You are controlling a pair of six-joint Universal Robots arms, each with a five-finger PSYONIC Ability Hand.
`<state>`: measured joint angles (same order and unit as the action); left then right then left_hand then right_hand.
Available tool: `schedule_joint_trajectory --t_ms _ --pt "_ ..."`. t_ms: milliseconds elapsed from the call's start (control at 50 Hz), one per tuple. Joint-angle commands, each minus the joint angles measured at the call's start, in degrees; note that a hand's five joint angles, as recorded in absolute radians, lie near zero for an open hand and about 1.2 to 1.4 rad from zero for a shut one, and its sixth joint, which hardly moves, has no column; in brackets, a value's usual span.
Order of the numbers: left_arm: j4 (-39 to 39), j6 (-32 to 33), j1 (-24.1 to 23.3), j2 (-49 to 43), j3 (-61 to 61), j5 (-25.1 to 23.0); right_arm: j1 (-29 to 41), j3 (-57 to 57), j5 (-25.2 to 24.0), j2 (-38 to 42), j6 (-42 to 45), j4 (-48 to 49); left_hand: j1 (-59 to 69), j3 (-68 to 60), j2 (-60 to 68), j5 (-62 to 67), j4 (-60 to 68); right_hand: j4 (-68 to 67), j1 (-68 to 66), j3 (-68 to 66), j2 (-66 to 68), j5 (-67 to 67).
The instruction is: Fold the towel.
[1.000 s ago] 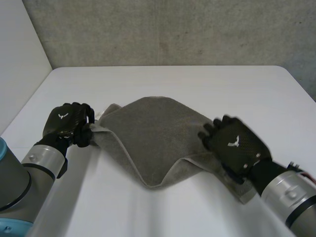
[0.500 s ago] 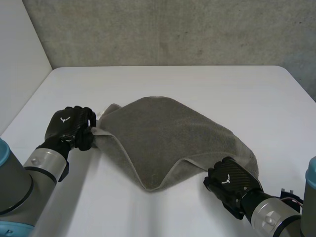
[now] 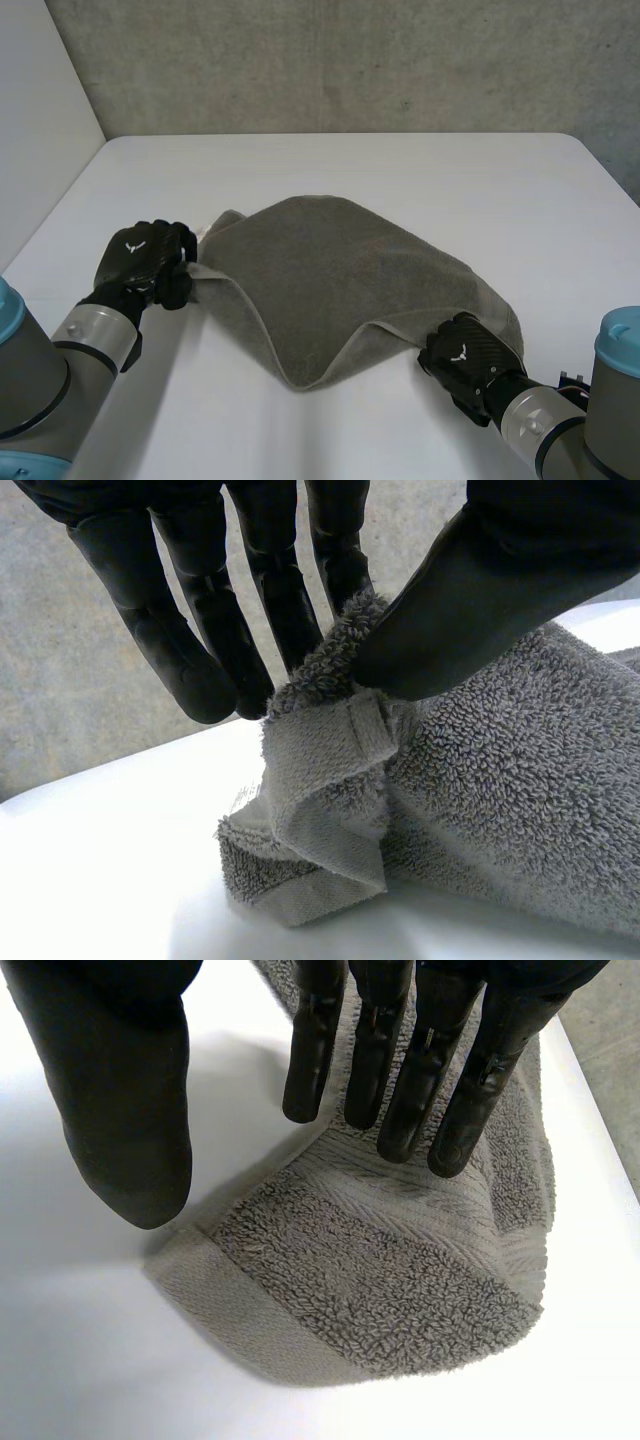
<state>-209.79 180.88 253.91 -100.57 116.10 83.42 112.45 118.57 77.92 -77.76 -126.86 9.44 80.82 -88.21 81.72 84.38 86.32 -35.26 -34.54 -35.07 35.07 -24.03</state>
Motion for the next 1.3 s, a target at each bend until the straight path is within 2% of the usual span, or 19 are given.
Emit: schedule_joint_trajectory --t_ms 20,560,800,1000,1100,1140,1180,1300 --pt "0.00 0.00 0.01 0.02 0.09 -0.02 -0.12 -0.01 0.04 0.94 1.00 1.45 -0.82 8.21 -1.72 -14.38 -6.32 1.13 0.40 0.94 -0.93 -0.11" --pt "0.00 0.00 -0.08 0.02 0.18 -0.02 -2.06 -0.01 0.04 3.32 3.91 4.00 -0.82 8.21 -1.72 -14.38 -6.32 0.45 -0.27 0.26 -0.25 -0.78" --pt "0.00 0.00 -0.08 0.02 0.35 -0.02 -3.11 0.08 0.30 3.76 4.70 7.25 -0.82 8.21 -1.72 -14.38 -6.32 -14.84 -15.56 -15.02 15.03 -16.07" --pt "0.00 0.00 -0.08 0.02 0.35 -0.02 -4.96 -0.09 1.44 4.37 6.63 9.28 -0.82 8.21 -1.72 -14.38 -6.32 -14.86 -15.58 -15.04 15.05 -16.09" --pt "0.00 0.00 -0.08 0.02 0.35 -0.02 -6.01 -0.36 2.32 4.55 7.16 10.68 -0.82 8.21 -1.72 -14.38 -6.32 -10.65 -11.37 -10.84 10.85 -11.88" --pt "0.00 0.00 -0.08 0.02 0.44 -0.02 -6.45 -0.53 2.50 4.55 7.16 11.39 -0.82 8.21 -1.72 -14.38 -6.32 -6.61 -7.34 -6.80 6.81 -7.85" --pt "0.00 0.00 -0.08 0.11 0.44 -0.02 -7.76 -0.62 2.93 4.37 7.07 13.13 -0.82 8.21 -1.72 -14.38 -6.32 5.45 4.73 5.27 -5.26 4.22" --pt "0.00 0.00 -0.08 0.11 0.44 -0.02 -9.44 -0.71 3.73 4.20 6.63 16.40 -0.82 8.21 -1.72 -14.38 -6.32 14.08 13.35 13.89 -13.88 12.84"
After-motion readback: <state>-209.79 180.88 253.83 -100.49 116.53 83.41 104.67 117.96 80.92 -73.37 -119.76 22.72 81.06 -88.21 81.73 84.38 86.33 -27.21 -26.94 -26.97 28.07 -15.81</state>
